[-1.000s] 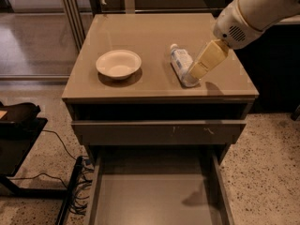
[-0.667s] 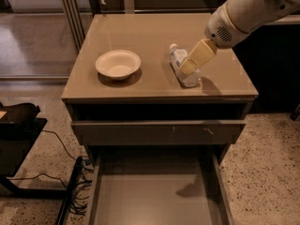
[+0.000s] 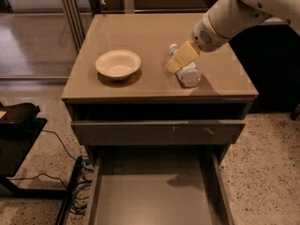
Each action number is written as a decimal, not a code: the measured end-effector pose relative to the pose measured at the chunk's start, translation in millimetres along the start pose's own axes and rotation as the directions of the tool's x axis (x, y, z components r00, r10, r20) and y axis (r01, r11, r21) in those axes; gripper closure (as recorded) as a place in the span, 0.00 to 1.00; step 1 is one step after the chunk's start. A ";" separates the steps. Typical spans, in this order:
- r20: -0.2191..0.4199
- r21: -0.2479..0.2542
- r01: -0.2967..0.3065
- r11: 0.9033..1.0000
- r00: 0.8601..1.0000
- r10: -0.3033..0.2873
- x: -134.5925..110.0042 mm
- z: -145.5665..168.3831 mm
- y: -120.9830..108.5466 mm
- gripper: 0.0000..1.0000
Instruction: Place blue plastic bottle into middle drawer
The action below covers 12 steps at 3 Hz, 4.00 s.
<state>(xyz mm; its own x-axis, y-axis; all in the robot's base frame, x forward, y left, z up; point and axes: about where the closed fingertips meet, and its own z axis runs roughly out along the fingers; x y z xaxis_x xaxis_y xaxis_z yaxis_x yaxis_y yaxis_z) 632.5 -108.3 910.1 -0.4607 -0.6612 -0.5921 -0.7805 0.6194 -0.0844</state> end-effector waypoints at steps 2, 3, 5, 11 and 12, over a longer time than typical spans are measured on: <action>-0.065 0.069 -0.126 0.990 0.989 0.130 9.3 50.6 -11.2 0.00; -0.069 0.113 -0.168 0.979 0.982 0.176 17.9 57.3 -24.0 0.00; -0.032 0.127 -0.192 0.973 0.980 0.198 34.2 58.9 -37.5 0.00; -0.040 0.115 -0.164 0.980 0.985 0.170 31.3 55.5 -34.1 1.00; -0.038 0.098 -0.150 0.984 0.987 0.154 37.6 33.7 -34.9 1.00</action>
Offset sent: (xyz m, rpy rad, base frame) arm 0.0392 0.0051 -0.0662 -0.0446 0.0685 -0.2352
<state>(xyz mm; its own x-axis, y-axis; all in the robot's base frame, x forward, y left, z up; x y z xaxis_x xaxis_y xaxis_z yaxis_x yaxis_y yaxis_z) 656.6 -140.5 863.8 -0.5912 -0.5731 -0.5675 -0.6573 0.7501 -0.0728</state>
